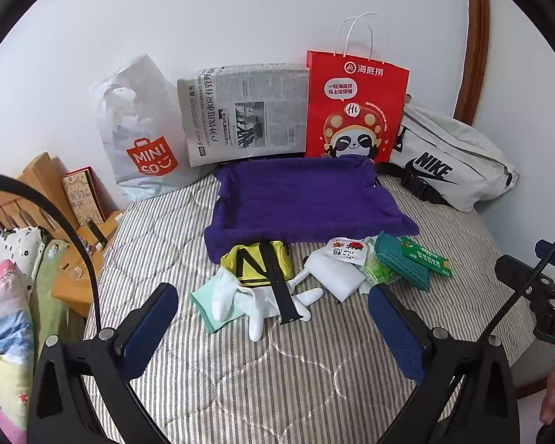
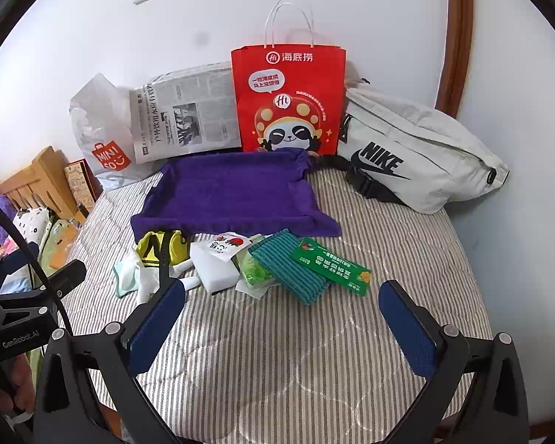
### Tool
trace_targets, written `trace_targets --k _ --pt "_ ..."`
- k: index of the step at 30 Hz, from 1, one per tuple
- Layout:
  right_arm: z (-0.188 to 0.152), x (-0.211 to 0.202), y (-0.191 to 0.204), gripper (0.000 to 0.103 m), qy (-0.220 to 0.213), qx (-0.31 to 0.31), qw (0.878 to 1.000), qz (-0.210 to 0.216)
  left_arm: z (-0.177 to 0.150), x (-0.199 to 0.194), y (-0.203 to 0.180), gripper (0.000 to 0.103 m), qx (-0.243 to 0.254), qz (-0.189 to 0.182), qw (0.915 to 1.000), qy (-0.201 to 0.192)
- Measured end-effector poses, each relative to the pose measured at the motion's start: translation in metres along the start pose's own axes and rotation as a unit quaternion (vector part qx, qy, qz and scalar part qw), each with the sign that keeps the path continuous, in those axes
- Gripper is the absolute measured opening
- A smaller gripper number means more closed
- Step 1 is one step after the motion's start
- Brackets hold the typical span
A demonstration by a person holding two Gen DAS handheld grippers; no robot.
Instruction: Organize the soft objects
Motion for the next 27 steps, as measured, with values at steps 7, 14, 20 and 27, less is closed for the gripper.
trace_targets --k 7,14,20,27 --pt "-0.0013 0.0007 0.002 0.103 -0.001 -0.002 1.0 0.004 0.002 0.0039 0.0027 0.103 -0.003 0.004 1.0 0.004" --pt "-0.0011 0.0011 0.0039 0.103 -0.002 -0.004 1.0 0.005 0.0016 0.0057 0.0033 0.103 -0.004 0.004 1.0 0.006" --pt "-0.0016 0.0007 0.0035 0.103 -0.003 -0.004 1.0 0.007 -0.0012 0.0074 0.0056 0.103 -0.008 0.007 0.9999 0.006" --pt "-0.0018 -0.0007 0.0033 0.103 -0.003 -0.003 1.0 0.008 -0.0028 0.008 0.0072 0.103 -0.005 0.007 0.9999 0.006"
Point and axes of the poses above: each gripper's, at about its wrist camera, not at the fingertips, and x roughly the way its jaws point, y to its left, z to its top, the point moved 2 cm from there along x, roughly the way its jaws point, and after that the axes turned 12 degrees about z, right-handed, at the moved point
